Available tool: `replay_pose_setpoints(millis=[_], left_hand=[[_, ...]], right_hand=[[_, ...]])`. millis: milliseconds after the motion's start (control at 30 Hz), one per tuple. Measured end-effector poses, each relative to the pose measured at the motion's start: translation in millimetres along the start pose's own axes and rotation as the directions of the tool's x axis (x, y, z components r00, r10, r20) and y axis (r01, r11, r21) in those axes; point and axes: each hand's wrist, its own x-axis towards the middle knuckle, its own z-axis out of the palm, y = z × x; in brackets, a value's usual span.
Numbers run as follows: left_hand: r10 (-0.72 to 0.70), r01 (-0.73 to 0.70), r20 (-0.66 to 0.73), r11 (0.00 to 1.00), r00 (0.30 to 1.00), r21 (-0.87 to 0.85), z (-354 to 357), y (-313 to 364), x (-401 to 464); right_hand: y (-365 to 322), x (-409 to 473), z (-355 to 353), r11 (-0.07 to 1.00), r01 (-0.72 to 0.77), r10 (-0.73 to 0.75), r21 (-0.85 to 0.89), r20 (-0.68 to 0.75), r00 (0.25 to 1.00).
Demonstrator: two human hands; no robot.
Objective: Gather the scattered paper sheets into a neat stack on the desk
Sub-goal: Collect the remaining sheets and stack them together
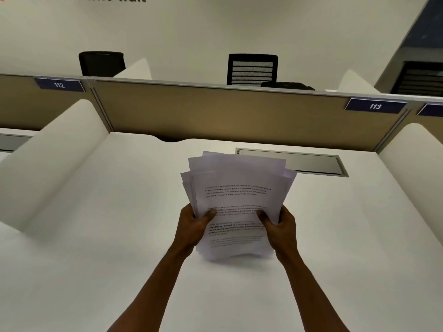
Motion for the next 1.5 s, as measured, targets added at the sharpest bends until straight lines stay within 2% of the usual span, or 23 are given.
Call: replay_pose_setpoints(millis=[167, 300, 500, 733, 967, 1133, 1300, 1500], left_hand=[[0.105, -0.105, 0.008, 0.994, 0.994, -0.038, 1, 21, 0], [0.063, -0.064, -0.014, 0.998, 0.998, -0.016, -1, 10, 0], [0.012, -0.010, -0.084, 1.000, 0.996, 0.017, 3, -3, -1], [0.098, -0.098, -0.090, 0.995, 0.991, -0.002, 3, 11, -1], [0.031, -0.023, -0.123, 0.997, 0.992, 0.069, 3, -15, -6], [0.046, -0.038, -0.151, 0.998, 0.988, 0.053, 6, -12, -8], [0.097, -0.100, -0.125, 0.995, 0.987, -0.019, 4, 1, -7], [0.011, -0.003, -0.098, 0.997, 0.995, 0.077, 7, -19, -7]], right_hand=[[-23, -1, -2, 0.984, 0.116, -0.120, 0.135, 0.019, 0.993], [-15, 0, -2, 0.985, 0.055, -0.064, 0.166, 0.048, 0.997], [1, -2, 9, 0.998, -0.026, 0.023, 0.059, 0.040, 0.999], [-16, -3, 6, 0.996, 0.082, -0.083, 0.043, 0.012, 0.996], [5, -4, 10, 0.993, 0.032, -0.034, -0.118, -0.012, 0.999], [2, -6, 10, 0.996, 0.033, -0.036, -0.080, -0.037, 0.999], [-7, -9, 2, 0.991, 0.128, -0.131, -0.051, -0.061, 0.990], [10, -13, 2, 0.974, 0.100, -0.104, -0.205, -0.010, 0.994]])
